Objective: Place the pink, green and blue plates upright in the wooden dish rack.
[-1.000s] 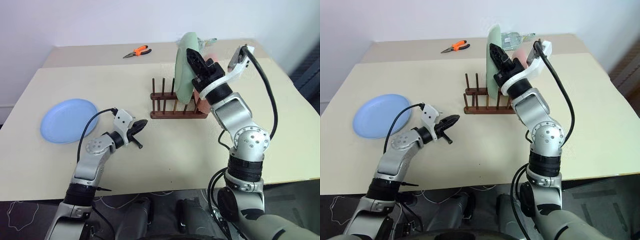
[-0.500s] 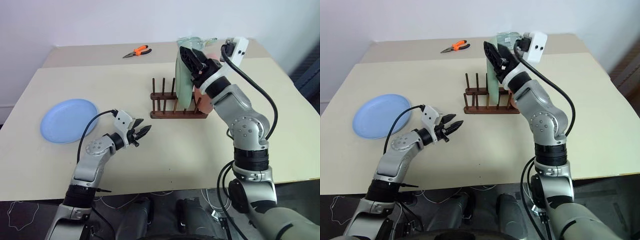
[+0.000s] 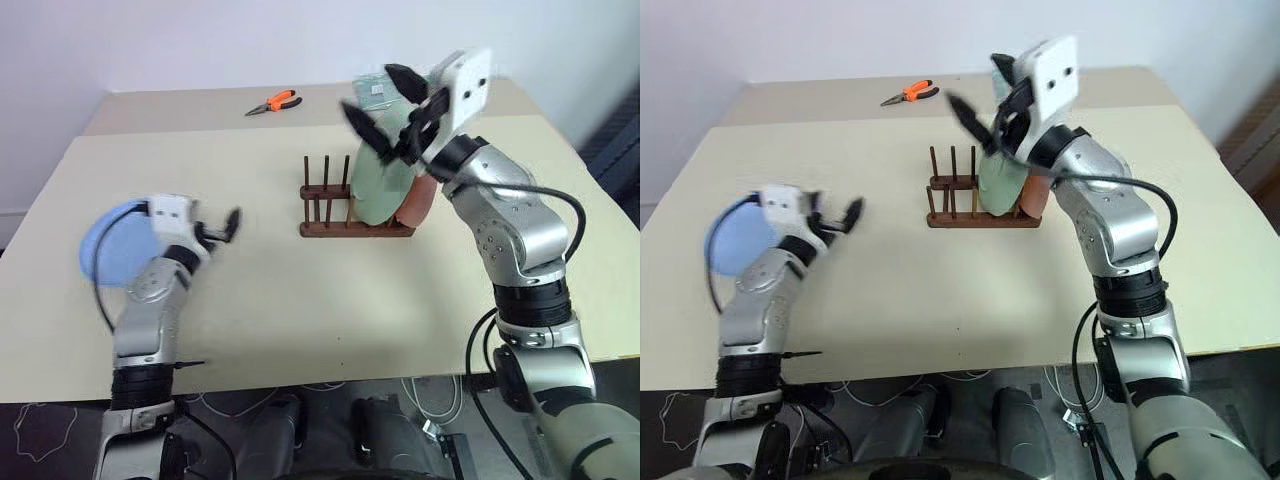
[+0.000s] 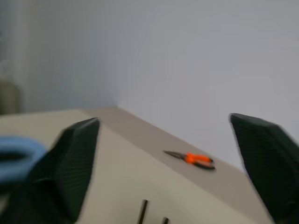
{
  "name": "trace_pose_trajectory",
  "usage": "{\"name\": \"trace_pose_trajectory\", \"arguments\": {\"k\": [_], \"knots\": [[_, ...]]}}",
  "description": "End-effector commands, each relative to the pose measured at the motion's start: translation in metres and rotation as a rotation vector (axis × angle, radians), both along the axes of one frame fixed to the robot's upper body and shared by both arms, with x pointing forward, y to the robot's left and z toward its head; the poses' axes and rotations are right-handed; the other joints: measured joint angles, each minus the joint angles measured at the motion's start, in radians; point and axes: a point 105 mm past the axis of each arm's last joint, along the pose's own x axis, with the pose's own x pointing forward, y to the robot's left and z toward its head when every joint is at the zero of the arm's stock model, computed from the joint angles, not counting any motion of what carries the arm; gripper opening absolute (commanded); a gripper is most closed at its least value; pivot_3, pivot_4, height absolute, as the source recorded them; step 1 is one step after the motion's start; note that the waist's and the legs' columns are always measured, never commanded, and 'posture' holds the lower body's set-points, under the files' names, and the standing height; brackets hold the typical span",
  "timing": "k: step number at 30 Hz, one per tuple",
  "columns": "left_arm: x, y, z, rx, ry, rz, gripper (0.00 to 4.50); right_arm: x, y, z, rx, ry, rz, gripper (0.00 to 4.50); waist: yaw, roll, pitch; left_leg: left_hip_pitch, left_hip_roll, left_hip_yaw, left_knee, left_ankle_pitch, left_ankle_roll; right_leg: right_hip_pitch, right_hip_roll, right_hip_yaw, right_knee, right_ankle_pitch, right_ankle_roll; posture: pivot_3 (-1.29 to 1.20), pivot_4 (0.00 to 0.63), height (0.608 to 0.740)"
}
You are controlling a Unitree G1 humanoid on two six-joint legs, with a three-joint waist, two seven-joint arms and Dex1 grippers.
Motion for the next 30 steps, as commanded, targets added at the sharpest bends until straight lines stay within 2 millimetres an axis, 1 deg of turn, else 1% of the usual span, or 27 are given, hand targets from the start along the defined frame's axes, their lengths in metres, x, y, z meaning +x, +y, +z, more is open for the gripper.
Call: {"name": "trace_pose_trajectory", "arguments": {"k": [1,3,5,6,7,9,11,13,16,19,22,23,24,25,26,28,30], "knots": [[-0.020,0.070,0.009,-0.029,0.030,0.403,4.50,-0.023,0.030,-0.017,-0.208,-0.124,0.113,4.47,-0.001,-0.001,0.000,0.000,0.000,0.000,0.000,0.000,0.000,0.000,0.000,0.000,0.000,0.000,0.000,0.00,0.150,0.726],[-0.032,0.091,0.004,-0.049,0.079,0.543,4.50,-0.025,0.037,-0.029,-0.274,-0.143,0.134,4.47,0.001,-0.001,0.000,0.000,0.000,0.000,0.000,0.000,0.000,0.000,0.000,0.000,0.000,0.000,0.000,0.00,0.150,0.726],[-0.055,0.118,-0.001,-0.100,0.120,0.720,4.50,-0.027,0.047,-0.044,-0.292,-0.118,0.169,4.47,0.005,-0.003,0.000,0.000,0.000,0.000,0.001,0.000,-0.001,0.000,0.000,0.000,0.000,0.000,0.000,0.00,0.150,0.726],[-0.063,0.125,-0.003,-0.124,0.132,0.768,4.50,-0.029,0.051,-0.050,-0.294,-0.108,0.184,4.47,0.006,-0.004,-0.001,0.000,-0.001,0.000,0.001,0.000,-0.001,-0.001,0.000,-0.001,0.000,0.000,0.001,0.00,0.150,0.726],[-0.068,0.128,-0.004,-0.152,0.133,0.781,4.50,-0.030,0.055,-0.055,-0.299,-0.103,0.196,4.47,0.007,-0.006,-0.001,0.000,-0.001,-0.001,0.001,0.000,-0.001,-0.001,0.000,-0.001,0.000,0.000,0.001,0.00,0.150,0.726],[-0.070,0.126,-0.007,-0.194,0.140,0.767,4.50,-0.031,0.058,-0.061,-0.305,-0.102,0.209,4.47,0.010,-0.007,-0.001,0.000,-0.001,-0.002,0.001,0.000,-0.003,-0.001,0.000,-0.002,0.000,0.000,0.001,0.00,0.150,0.726],[-0.071,0.120,-0.017,-0.302,0.168,0.734,4.50,-0.032,0.060,-0.065,-0.304,-0.094,0.220,4.47,0.012,-0.008,-0.001,0.000,-0.001,-0.003,0.002,0.000,-0.005,-0.001,0.000,-0.003,0.000,0.000,0.001,0.00,0.150,0.726],[-0.067,0.107,-0.035,-0.465,0.211,0.659,4.50,-0.032,0.061,-0.067,-0.300,-0.086,0.226,4.47,0.010,-0.009,-0.001,0.001,-0.001,-0.003,0.002,-0.001,-0.005,0.000,0.000,-0.003,-0.001,0.001,0.001,0.00,0.150,0.726],[-0.063,0.095,-0.043,-0.579,0.228,0.586,4.50,-0.032,0.063,-0.069,-0.299,-0.086,0.229,4.47,0.007,-0.011,-0.002,0.002,-0.001,-0.003,0.002,0.000,-0.005,0.000,0.000,-0.003,-0.001,0.001,0.001,0.00,0.150,0.726],[-0.058,0.083,-0.047,-0.687,0.221,0.507,3.65,-0.032,0.062,-0.072,-0.295,-0.086,0.216,4.50,0.006,-0.011,-0.002,0.002,-0.001,-0.003,0.001,0.000,-0.007,0.000,0.000,-0.003,0.000,0.001,0.001,0.00,0.150,0.726],[-0.058,0.085,-0.051,-0.747,0.221,0.526,2.22,-0.031,0.059,-0.074,-0.289,-0.058,0.212,4.50,0.008,-0.011,-0.002,0.002,-0.001,-0.003,0.001,0.000,-0.007,0.000,0.000,-0.003,0.000,0.001,0.001,0.00,0.150,0.726],[-0.058,0.086,-0.052,-0.754,0.222,0.531,1.62,-0.030,0.058,-0.074,-0.285,-0.047,0.213,4.50,0.008,-0.011,-0.002,0.002,-0.001,-0.003,0.001,0.000,-0.007,0.000,0.000,-0.003,0.000,0.001,0.001,0.00,0.150,0.726],[-0.057,0.086,-0.051,-0.751,0.222,0.529,1.18,-0.030,0.057,-0.074,-0.282,-0.034,0.210,4.50,0.008,-0.011,-0.002,0.002,-0.001,-0.003,0.001,0.000,-0.007,0.000,0.000,-0.003,0.000,0.001,0.001,0.00,0.150,0.726],[-0.054,0.085,-0.048,-0.728,0.219,0.514,0.60,-0.029,0.056,-0.074,-0.283,-0.028,0.205,4.50,0.008,-0.011,-0.002,0.002,-0.001,-0.003,0.001,0.000,-0.007,0.000,0.000,-0.003,0.000,0.001,0.001,0.00,0.150,0.726],[-0.050,0.083,-0.040,-0.686,0.203,0.487,0.11,-0.028,0.055,-0.075,-0.289,-0.026,0.197,4.50,0.008,-0.011,-0.002,0.002,-0.001,-0.003,0.001,0.000,-0.007,0.000,0.000,-0.003,0.000,0.001,0.001,0.00,0.150,0.726],[-0.033,0.068,-0.005,-0.566,0.111,0.362,0.04,-0.024,0.052,-0.074,-0.308,-0.051,0.165,4.50,0.010,-0.013,-0.002,0.002,-0.001,-0.003,0.001,0.000,-0.007,0.000,0.000,-0.003,0.000,0.001,0.001,0.00,0.150,0.726],[-0.023,0.053,0.019,-0.494,0.048,0.269,0.04,-0.023,0.051,-0.073,-0.325,-0.081,0.144,4.50,0.010,-0.013,-0.002,0.002,-0.001,-0.003,0.001,0.001,-0.007,0.000,0.000,-0.003,0.000,0.001,0.001,0.00,0.150,0.726]]}}
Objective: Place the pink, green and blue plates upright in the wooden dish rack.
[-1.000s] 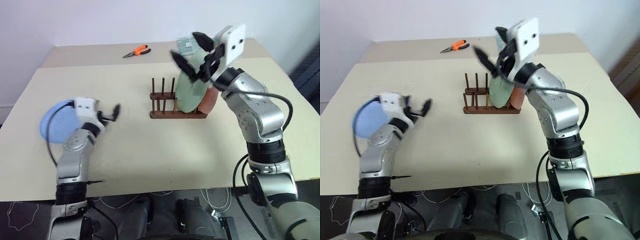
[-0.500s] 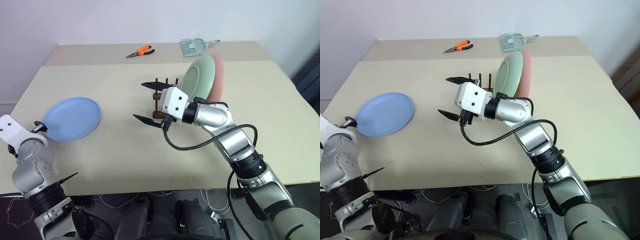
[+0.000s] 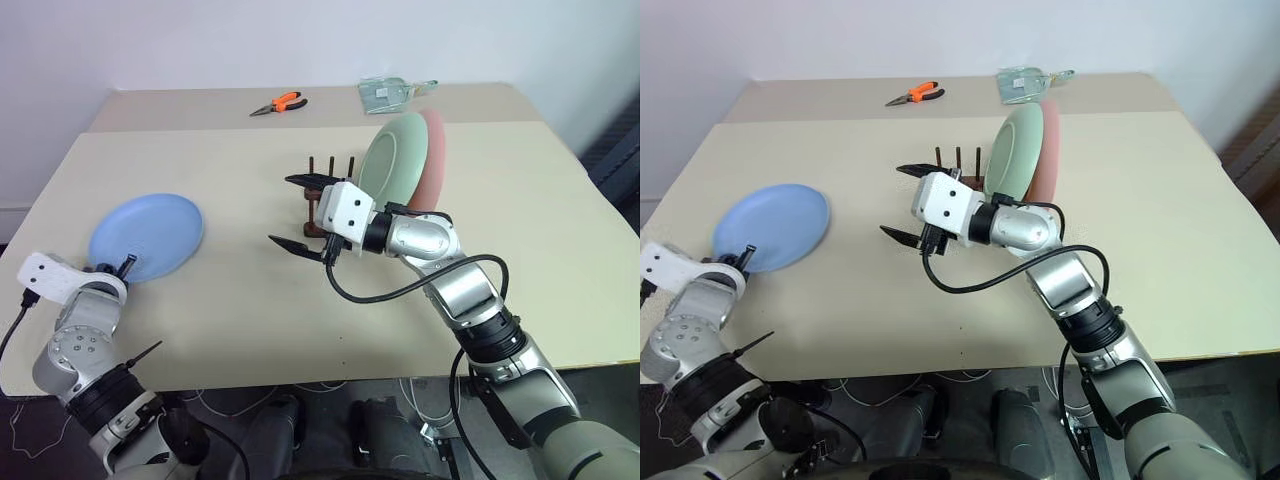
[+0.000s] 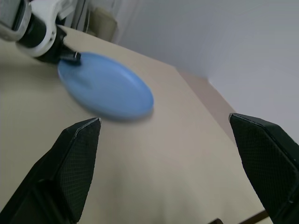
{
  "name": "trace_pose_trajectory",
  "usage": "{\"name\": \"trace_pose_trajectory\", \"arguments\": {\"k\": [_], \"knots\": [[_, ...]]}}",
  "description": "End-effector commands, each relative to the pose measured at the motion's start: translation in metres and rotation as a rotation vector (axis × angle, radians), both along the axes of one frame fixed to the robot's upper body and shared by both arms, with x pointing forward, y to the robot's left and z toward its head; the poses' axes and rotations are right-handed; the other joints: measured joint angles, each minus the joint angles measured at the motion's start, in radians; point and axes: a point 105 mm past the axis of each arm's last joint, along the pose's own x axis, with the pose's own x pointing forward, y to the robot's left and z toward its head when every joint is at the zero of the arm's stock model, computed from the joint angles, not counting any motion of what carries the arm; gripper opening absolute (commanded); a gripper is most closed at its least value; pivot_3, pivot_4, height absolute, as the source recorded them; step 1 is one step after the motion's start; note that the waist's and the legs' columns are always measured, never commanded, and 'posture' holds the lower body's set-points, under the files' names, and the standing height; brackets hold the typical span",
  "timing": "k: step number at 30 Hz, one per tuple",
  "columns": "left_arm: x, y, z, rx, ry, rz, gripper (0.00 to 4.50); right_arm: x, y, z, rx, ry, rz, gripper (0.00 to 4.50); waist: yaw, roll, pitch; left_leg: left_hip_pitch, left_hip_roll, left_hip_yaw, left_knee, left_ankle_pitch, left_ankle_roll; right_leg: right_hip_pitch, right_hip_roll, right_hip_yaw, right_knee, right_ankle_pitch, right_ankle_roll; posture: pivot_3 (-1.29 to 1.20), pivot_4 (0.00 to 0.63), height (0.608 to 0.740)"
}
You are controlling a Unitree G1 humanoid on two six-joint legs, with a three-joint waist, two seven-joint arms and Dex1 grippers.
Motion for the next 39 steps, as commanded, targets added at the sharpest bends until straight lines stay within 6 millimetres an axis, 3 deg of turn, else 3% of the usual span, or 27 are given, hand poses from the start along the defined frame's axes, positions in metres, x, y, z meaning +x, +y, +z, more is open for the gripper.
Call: {"name": "trace_pose_trajectory", "arguments": {"k": [1,4,7,14,16,18,24,28,30,32,34,37,39], "knots": [[0.026,-0.037,0.067,0.204,-0.194,-0.190,0.04,0.000,-0.003,0.016,0.002,-0.121,-0.025,4.50,0.000,0.000,0.000,0.000,0.000,0.000,0.000,0.000,0.000,0.000,0.000,0.000,0.000,0.000,0.000,0.00,0.150,0.726],[0.037,-0.082,0.112,0.373,-0.294,-0.383,0.04,-0.004,0.003,0.016,-0.047,-0.215,-0.004,4.50,-0.004,-0.002,0.001,0.000,0.000,0.000,-0.001,0.000,0.000,0.000,0.000,0.000,0.000,0.000,0.000,0.00,0.150,0.726],[0.039,-0.119,0.141,0.468,-0.360,-0.536,0.04,-0.002,0.009,0.016,-0.080,-0.278,-0.003,4.50,-0.008,-0.002,0.001,0.000,0.000,0.000,-0.002,0.001,-0.001,0.000,0.000,0.001,0.000,0.000,0.000,0.00,0.150,0.726],[0.034,-0.153,0.162,0.491,-0.403,-0.681,0.04,0.014,0.017,0.009,-0.158,-0.361,-0.039,4.50,-0.029,-0.002,0.001,0.000,0.001,0.001,-0.004,0.005,-0.008,0.000,0.002,0.002,0.002,0.000,-0.001,0.00,0.150,0.726],[0.032,-0.156,0.162,0.492,-0.407,-0.700,0.00,0.020,0.018,0.009,-0.168,-0.367,-0.059,3.94,-0.028,-0.002,0.001,0.000,0.001,0.001,-0.004,0.007,-0.008,0.000,0.002,0.002,0.002,0.000,-0.001,0.00,0.150,0.726],[0.032,-0.156,0.161,0.492,-0.402,-0.701,0.00,0.024,0.017,0.009,-0.173,-0.367,-0.070,3.20,-0.027,-0.002,0.002,0.000,0.001,0.001,-0.004,0.007,-0.008,0.000,0.002,0.002,0.002,0.000,-0.001,0.00,0.150,0.726],[0.030,-0.154,0.163,0.439,-0.438,-0.705,0.00,0.023,0.019,0.005,-0.185,-0.380,-0.061,0.03,-0.026,-0.002,0.002,0.000,0.000,0.001,-0.003,0.007,-0.009,0.000,0.001,0.002,0.002,0.000,-0.001,0.00,0.150,0.726],[0.025,-0.149,0.182,0.342,-0.576,-0.670,1.61,0.021,0.020,0.004,-0.184,-0.395,-0.058,0.00,-0.026,-0.002,0.002,0.000,0.000,0.000,-0.003,0.007,-0.009,0.001,0.001,0.001,0.002,0.000,-0.001,0.00,0.150,0.726],[0.021,-0.131,0.204,0.263,-0.695,-0.563,2.59,0.020,0.021,0.003,-0.185,-0.401,-0.057,0.00,-0.025,-0.003,0.002,0.000,0.000,0.000,-0.003,0.007,-0.009,0.001,0.001,0.001,0.002,0.000,-0.001,0.00,0.150,0.726],[0.016,-0.100,0.222,0.187,-0.799,-0.404,2.59,0.020,0.021,0.003,-0.183,-0.411,-0.058,0.00,-0.025,-0.004,0.003,0.000,0.001,0.000,-0.003,0.007,-0.010,0.000,0.002,0.001,0.002,0.000,-0.001,0.00,0.150,0.726],[0.010,-0.077,0.230,0.222,-0.828,-0.305,2.59,0.019,0.021,0.005,-0.171,-0.419,-0.059,0.00,-0.031,-0.004,0.003,0.000,0.001,0.000,-0.003,0.007,-0.011,0.000,0.002,0.001,0.002,0.000,-0.001,0.00,0.150,0.726],[0.006,-0.050,0.227,0.357,-0.757,-0.205,2.59,0.017,0.022,0.012,-0.132,-0.427,-0.054,0.00,-0.029,-0.004,0.003,0.000,0.001,0.001,-0.006,0.008,-0.010,-0.001,0.002,0.002,0.002,0.000,-0.001,0.00,0.150,0.726],[0.006,-0.029,0.204,0.584,-0.592,-0.159,2.59,0.013,0.023,0.030,-0.012,-0.394,-0.046,0.00,-0.030,-0.004,0.003,0.000,0.001,0.001,-0.006,0.009,-0.010,-0.001,0.002,0.002,0.002,0.000,-0.001,0.00,0.150,0.726]]}}
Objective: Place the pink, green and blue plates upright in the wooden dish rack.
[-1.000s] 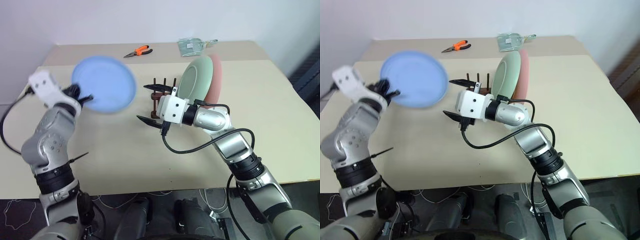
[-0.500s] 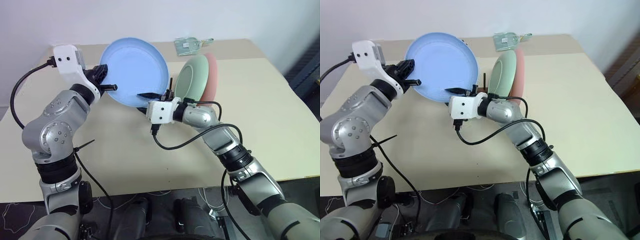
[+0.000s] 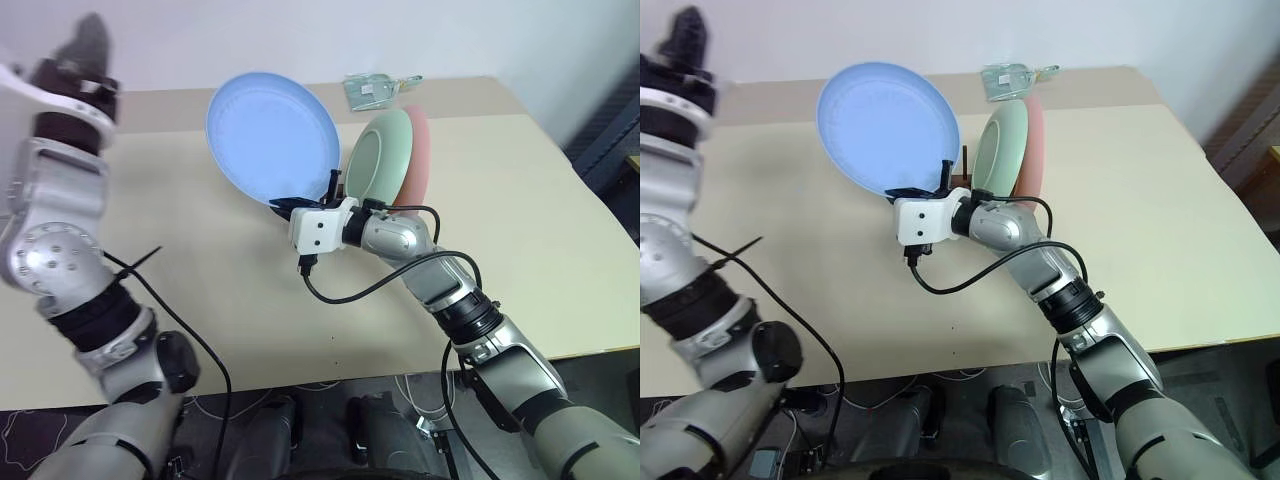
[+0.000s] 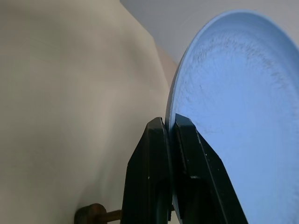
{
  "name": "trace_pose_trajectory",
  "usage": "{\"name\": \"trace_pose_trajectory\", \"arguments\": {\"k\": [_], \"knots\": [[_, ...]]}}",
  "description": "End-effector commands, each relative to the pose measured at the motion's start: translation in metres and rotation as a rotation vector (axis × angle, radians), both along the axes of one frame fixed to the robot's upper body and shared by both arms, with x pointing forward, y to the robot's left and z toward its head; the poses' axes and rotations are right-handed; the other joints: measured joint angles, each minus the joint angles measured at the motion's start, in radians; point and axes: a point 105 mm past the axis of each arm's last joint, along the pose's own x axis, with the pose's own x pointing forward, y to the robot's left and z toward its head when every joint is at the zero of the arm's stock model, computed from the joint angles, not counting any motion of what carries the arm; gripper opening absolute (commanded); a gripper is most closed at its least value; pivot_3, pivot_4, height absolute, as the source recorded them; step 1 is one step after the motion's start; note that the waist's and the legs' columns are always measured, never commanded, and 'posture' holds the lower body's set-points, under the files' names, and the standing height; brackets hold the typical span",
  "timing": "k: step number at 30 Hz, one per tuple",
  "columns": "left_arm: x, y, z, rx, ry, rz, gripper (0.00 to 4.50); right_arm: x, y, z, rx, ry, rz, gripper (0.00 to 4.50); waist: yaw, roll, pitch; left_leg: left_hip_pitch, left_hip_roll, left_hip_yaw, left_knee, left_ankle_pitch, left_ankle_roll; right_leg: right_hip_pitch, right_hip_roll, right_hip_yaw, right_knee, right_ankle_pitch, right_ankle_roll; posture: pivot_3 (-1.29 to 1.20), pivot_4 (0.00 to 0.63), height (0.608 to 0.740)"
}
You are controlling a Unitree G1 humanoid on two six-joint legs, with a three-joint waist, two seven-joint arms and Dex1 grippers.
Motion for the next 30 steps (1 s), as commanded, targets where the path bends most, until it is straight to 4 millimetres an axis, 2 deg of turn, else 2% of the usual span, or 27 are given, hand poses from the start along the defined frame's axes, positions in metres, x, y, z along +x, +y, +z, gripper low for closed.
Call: {"name": "trace_pose_trajectory", "arguments": {"k": [1,3,6,9,12,17,30], "knots": [[-0.002,0.027,-0.029,0.288,0.140,0.196,2.59,-0.011,0.002,0.047,0.242,-0.013,0.062,0.00,-0.003,0.001,0.000,0.000,0.000,0.000,0.000,0.000,0.000,0.000,0.000,0.000,0.000,0.000,0.000,0.00,0.150,0.726],[0.002,0.029,-0.073,0.453,0.290,0.216,2.59,-0.017,0.000,0.074,0.438,0.072,0.112,0.00,-0.002,0.001,0.000,0.001,0.000,0.001,-0.002,0.000,0.000,-0.001,0.000,0.002,0.000,0.000,-0.001,0.00,0.150,0.726],[0.004,0.001,-0.133,0.497,0.392,0.093,2.59,-0.026,-0.012,0.110,0.740,0.286,0.215,0.00,0.013,0.000,0.000,0.001,0.000,-0.001,-0.003,-0.002,0.000,-0.001,0.000,0.001,-0.001,0.000,-0.001,0.00,0.150,0.726],[0.002,-0.028,-0.167,0.489,0.425,-0.013,2.59,-0.030,-0.021,0.121,0.929,0.510,0.284,0.00,0.027,-0.001,-0.001,0.001,0.000,-0.002,-0.003,-0.006,0.005,-0.002,-0.001,0.000,-0.003,0.001,-0.002,0.00,0.150,0.726],[-0.002,-0.062,-0.190,0.488,0.433,-0.143,2.59,-0.029,-0.025,0.118,1.036,0.688,0.305,0.00,0.025,-0.001,-0.001,0.001,0.000,-0.003,-0.003,-0.006,0.005,-0.002,-0.001,-0.001,-0.003,0.001,-0.002,0.00,0.150,0.726],[-0.012,-0.097,-0.204,0.538,0.415,-0.312,2.59,-0.020,-0.029,0.108,1.122,0.846,0.266,0.00,0.014,0.001,-0.001,0.000,0.000,-0.002,-0.006,-0.005,0.005,-0.002,-0.001,0.001,-0.003,0.001,-0.004,0.00,0.150,0.726],[-0.022,-0.124,-0.206,0.584,0.398,-0.473,2.59,-0.005,-0.025,0.076,1.153,1.103,0.176,0.00,0.000,0.001,-0.001,0.001,0.001,-0.002,-0.009,-0.003,0.006,-0.003,-0.001,0.000,-0.002,-0.001,-0.006,0.00,0.150,0.726]]}}
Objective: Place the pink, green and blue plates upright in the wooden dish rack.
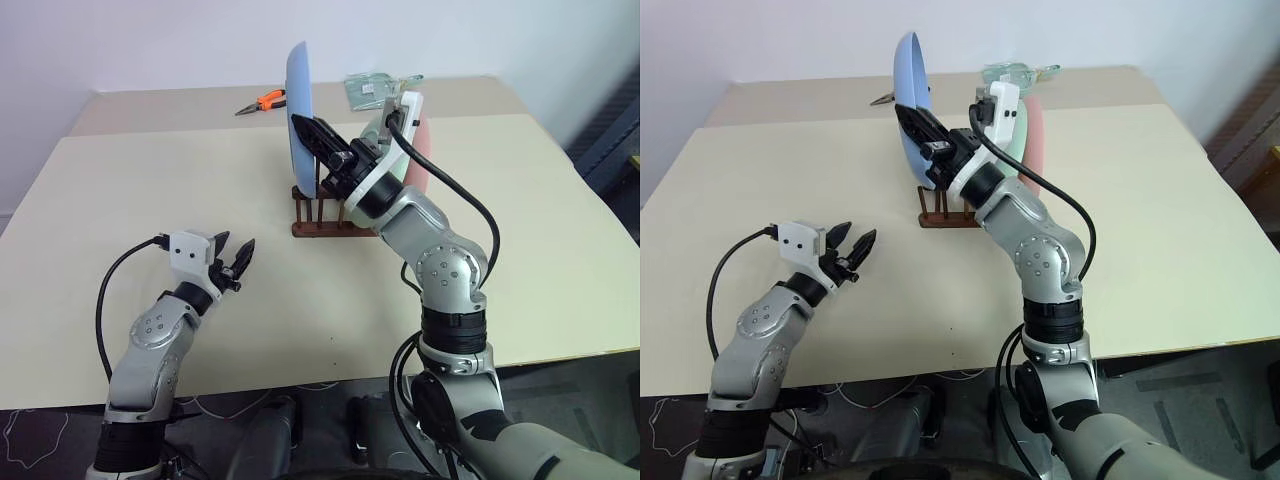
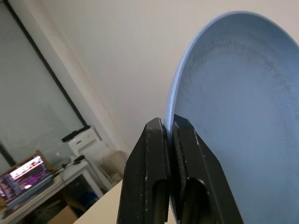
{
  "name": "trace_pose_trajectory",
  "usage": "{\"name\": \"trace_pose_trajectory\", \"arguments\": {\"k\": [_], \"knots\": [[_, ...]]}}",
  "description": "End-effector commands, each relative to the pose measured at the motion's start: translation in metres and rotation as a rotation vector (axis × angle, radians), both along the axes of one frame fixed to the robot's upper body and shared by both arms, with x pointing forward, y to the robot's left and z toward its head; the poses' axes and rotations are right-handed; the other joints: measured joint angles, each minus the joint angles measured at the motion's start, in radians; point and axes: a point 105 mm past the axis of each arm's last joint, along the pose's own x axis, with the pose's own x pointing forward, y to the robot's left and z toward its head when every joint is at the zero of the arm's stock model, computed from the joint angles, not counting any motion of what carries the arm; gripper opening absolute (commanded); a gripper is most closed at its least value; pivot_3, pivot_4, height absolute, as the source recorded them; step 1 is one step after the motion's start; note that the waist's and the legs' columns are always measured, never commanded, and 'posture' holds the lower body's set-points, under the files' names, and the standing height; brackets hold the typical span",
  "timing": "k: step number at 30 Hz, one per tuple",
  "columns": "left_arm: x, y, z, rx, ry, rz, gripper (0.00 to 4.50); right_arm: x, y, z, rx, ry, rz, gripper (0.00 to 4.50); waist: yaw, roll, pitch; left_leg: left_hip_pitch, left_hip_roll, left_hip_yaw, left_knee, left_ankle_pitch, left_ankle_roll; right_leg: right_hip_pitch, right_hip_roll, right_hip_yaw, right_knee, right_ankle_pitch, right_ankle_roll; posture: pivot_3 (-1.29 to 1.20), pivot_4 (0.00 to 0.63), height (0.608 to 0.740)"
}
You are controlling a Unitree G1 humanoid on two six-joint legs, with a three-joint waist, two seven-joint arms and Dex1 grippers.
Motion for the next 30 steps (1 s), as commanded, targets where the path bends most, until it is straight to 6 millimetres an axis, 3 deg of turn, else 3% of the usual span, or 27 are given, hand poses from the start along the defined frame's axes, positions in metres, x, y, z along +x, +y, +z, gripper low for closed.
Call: {"name": "trace_pose_trajectory", "arguments": {"k": [1,5,8,13,23,28,30], "knots": [[-0.005,-0.011,0.009,0.017,-0.035,-0.056,2.59,0.001,0.000,0.006,0.050,0.030,0.022,0.00,0.000,0.000,0.000,0.000,0.000,0.000,0.000,0.000,0.000,0.000,0.000,0.000,0.000,0.000,0.000,0.00,0.150,0.726],[-0.005,-0.015,0.008,0.016,-0.030,-0.070,2.59,0.014,-0.003,0.004,0.074,0.100,-0.005,0.00,0.000,0.000,0.000,0.000,0.000,0.000,0.000,0.000,0.000,0.000,0.000,0.000,0.000,0.000,0.000,0.00,0.150,0.726],[-0.005,-0.016,0.008,0.019,-0.030,-0.077,2.65,0.016,-0.003,0.005,0.057,0.099,-0.015,0.94,-0.001,0.001,0.000,0.000,0.000,0.000,0.000,0.000,0.000,0.000,0.000,0.000,0.000,0.000,0.000,0.00,0.150,0.726],[-0.006,-0.018,0.006,0.017,-0.023,-0.082,2.65,0.017,-0.001,0.008,-0.040,0.007,-0.064,3.48,0.000,0.001,0.000,0.000,0.000,0.000,0.000,0.000,0.000,0.000,0.000,0.000,0.000,0.000,0.000,0.00,0.150,0.726],[-0.007,-0.022,0.005,0.013,-0.015,-0.099,2.65,0.019,-0.010,0.033,-0.335,-0.364,-0.230,3.48,0.001,0.001,0.000,0.000,0.000,0.000,0.000,0.000,0.000,0.000,0.000,0.000,0.000,0.000,0.000,0.00,0.150,0.726],[-0.006,-0.025,0.003,0.015,-0.008,-0.113,2.65,0.017,-0.026,0.042,-0.421,-0.464,-0.279,3.48,0.003,0.001,0.000,0.000,0.000,0.000,0.000,0.000,0.000,0.000,0.000,0.000,0.000,0.000,0.000,0.00,0.150,0.726],[-0.006,-0.027,0.003,0.020,-0.008,-0.119,2.65,0.018,-0.042,0.045,-0.460,-0.506,-0.319,3.48,0.004,0.001,0.000,0.000,0.000,0.000,0.001,0.000,0.000,0.000,0.000,0.000,0.000,0.000,0.000,0.00,0.150,0.726]]}}
